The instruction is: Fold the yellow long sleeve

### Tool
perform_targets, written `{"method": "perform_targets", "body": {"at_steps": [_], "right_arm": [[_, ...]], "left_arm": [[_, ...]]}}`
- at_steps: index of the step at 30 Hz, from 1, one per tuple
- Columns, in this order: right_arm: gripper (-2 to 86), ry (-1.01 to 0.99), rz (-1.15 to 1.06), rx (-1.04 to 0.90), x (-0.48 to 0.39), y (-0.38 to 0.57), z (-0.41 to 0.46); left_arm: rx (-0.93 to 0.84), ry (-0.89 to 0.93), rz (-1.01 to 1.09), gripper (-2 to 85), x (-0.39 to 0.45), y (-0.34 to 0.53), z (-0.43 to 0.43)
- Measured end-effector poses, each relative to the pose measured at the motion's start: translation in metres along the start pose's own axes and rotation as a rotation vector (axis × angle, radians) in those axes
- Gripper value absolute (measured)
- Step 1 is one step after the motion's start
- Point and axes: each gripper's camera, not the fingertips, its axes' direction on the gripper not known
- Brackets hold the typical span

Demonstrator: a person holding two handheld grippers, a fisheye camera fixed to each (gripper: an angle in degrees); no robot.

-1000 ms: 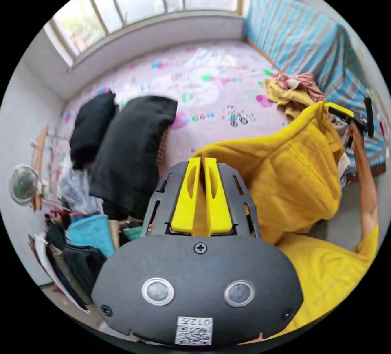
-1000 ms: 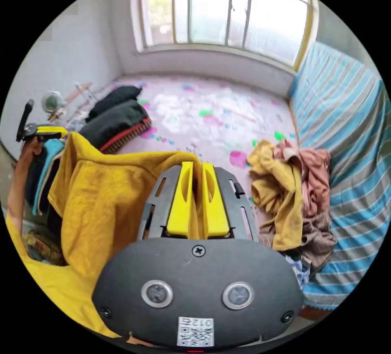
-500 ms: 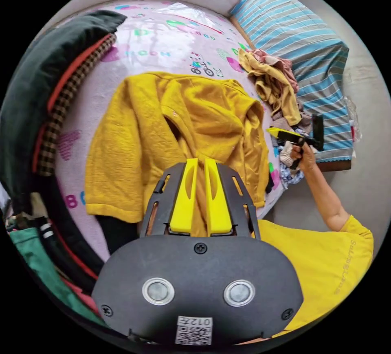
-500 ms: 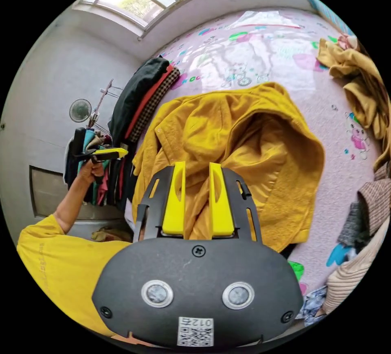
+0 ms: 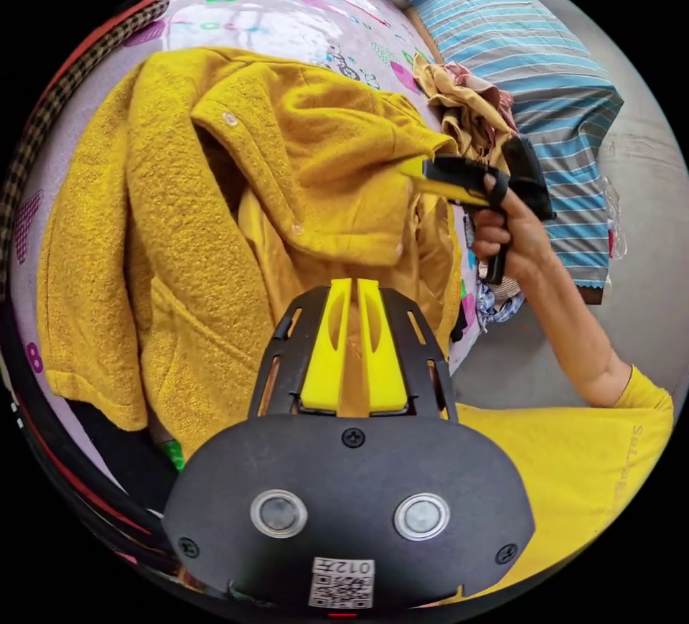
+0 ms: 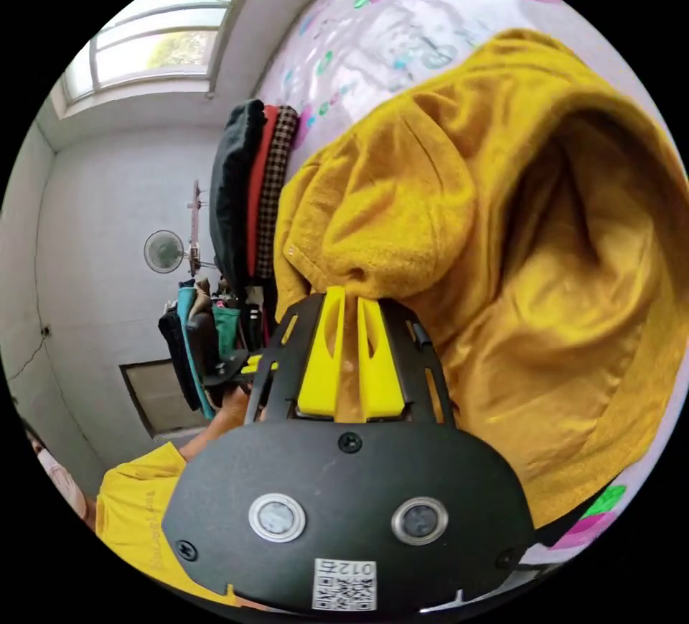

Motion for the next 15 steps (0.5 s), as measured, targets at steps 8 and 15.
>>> {"method": "perform_targets", "body": {"at_steps": [8, 15], "right_arm": [[2.4, 0.144, -0.366, 0.247, -0.153, -0.209, -0.107], [5.6, 0.696, -0.237, 0.205, -0.147, -0.248, -0.081]], "left_arm": [[0.129, -0.023, -0.041, 0.4, -0.007, 0.033, -0.028], [0.183, -0.091, -0.134, 0.4, -0.013, 0.070, -0.031]]}}
